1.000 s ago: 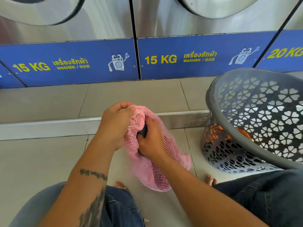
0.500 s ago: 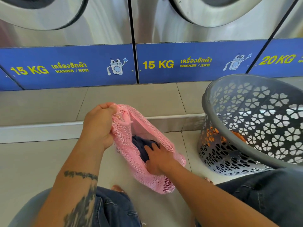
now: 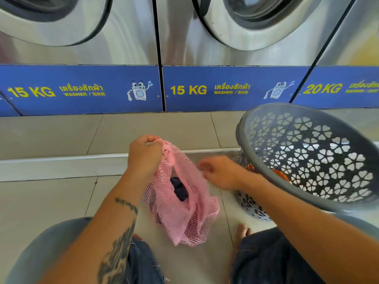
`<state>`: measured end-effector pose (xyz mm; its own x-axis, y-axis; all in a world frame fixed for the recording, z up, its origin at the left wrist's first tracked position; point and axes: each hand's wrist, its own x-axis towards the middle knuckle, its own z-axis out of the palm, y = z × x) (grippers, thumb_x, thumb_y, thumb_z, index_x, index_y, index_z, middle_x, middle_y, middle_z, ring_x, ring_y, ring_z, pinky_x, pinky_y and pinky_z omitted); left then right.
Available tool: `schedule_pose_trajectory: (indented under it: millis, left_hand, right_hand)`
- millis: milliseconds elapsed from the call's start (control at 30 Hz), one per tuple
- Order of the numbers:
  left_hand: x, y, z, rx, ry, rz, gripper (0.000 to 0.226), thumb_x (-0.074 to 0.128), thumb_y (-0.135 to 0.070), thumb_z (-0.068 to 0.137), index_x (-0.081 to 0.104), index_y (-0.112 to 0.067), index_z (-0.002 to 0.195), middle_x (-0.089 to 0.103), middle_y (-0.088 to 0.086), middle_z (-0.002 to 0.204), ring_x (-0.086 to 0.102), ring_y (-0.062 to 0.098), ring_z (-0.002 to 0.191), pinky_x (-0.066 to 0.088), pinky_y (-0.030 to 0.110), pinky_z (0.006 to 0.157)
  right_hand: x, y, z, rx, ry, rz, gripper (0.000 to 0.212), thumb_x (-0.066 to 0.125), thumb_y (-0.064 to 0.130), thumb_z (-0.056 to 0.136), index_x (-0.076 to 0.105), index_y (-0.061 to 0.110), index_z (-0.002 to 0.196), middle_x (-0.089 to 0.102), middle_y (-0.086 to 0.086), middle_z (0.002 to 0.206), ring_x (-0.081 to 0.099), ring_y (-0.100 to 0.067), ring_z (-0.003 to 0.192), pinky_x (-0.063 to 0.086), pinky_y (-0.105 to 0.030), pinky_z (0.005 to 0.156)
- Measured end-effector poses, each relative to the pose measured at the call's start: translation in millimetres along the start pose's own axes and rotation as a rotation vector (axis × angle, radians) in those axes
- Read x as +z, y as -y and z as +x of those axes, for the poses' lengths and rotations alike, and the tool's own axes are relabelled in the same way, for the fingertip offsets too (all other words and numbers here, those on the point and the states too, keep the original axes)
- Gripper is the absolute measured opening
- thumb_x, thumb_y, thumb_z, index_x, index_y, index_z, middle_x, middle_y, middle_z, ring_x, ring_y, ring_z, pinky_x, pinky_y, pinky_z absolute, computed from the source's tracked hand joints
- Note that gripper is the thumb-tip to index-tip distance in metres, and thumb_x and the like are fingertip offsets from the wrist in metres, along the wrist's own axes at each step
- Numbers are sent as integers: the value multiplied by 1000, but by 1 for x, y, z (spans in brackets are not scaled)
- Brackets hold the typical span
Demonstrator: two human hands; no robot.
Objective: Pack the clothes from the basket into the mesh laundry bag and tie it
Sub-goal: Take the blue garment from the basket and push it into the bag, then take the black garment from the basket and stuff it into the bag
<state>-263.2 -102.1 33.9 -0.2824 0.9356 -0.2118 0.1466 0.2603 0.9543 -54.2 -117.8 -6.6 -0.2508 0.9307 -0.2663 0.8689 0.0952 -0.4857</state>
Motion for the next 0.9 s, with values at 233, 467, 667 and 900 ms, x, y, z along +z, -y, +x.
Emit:
schedule_pose_trajectory:
  millis: [233,467,667,900]
  left_hand:
    - [41,-11,-3,-1,45,60,14,59,-12,89,69,-19,94,69,0,92,64,16,83,48,27,66]
    - [101,-41,0,100,118,59,14,62,-13,87,70,-25,86,68,-4,91,64,18,89,52,31,80]
    - [139,-36,20,127,132,124,11,65,-17,88,68,-25,81,68,-4,83,59,12,69,44,25,63]
    - [151,-26,31,195,215,249,8,62,-23,92,68,-28,89,67,-7,85,62,15,70,45,26,62]
  right_hand:
    - [-97,-48,-24,44,-424,130,27,53,9,93,71,23,107,72,-2,88,66,-19,80,51,-25,72]
    - [-113,-147,-10,407,-108,-44,45,62,22,92,55,19,136,62,-12,133,59,-28,112,45,-30,88]
    - [-75,-208,9,566,191,-233,76,65,30,87,32,18,153,44,-13,153,47,-34,135,46,-40,106]
    - [-26,-242,48,591,502,-465,82,67,50,82,33,28,153,39,-9,156,39,-33,142,41,-41,108]
